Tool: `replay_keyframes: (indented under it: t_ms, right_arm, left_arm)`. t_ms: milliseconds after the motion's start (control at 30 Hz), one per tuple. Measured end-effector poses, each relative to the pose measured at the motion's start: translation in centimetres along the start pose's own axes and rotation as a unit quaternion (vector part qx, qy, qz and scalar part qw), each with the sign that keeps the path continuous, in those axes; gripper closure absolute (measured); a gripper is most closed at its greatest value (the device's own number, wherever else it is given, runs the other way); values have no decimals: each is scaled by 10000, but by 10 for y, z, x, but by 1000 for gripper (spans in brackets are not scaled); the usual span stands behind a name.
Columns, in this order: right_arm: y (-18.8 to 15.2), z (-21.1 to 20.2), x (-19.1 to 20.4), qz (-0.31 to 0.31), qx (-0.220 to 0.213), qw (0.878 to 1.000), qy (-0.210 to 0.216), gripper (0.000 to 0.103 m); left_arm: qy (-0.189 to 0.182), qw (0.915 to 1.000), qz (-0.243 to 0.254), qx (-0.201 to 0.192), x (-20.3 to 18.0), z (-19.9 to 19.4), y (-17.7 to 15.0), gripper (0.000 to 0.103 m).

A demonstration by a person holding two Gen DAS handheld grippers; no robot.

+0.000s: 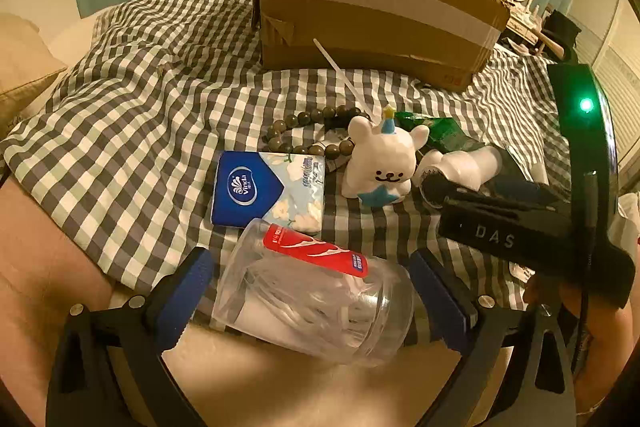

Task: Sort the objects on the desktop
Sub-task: 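Grasp the clear fork jar with the left gripper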

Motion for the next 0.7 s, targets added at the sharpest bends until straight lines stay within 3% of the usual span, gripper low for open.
replay_keyframes:
  t_ms: [100, 233, 300, 367, 533, 700]
  right_arm:
    - [4, 1, 0, 11, -28, 10000, -3, 6]
    - [9, 8, -2, -26, -16, 10000, 79, 5]
    - [9, 9, -2, -25, -33, 9999, 126, 6]
    - [6, 7, -1, -30, -58, 9998, 208, 16]
    - [3, 4, 2, -113, -63, 9996, 236, 40]
    - [-4, -4, -3, 46, -66, 9991, 410, 43]
  left_arm:
    - [-22, 9999, 90, 116, -3, 5, -2, 0]
    - [317, 9977, 248, 547, -5, 34, -6, 0]
    - [312, 9973, 267, 613, -4, 43, -8, 0]
    - [217, 9981, 251, 524, -3, 44, -7, 7]
    - [203, 9988, 204, 384, -1, 43, -7, 7]
    - [250, 9997, -4, 9, 4, 25, -5, 8]
Point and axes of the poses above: each gripper's, at about its wrist camera, not at the fingertips, and z roughly the way its jaws point, x to its left, y to its top, the point moved 4 cm from there along z, roughly the way its jaws point, and after that the axes turned 15 degrees about x, right-handed, at the moved point
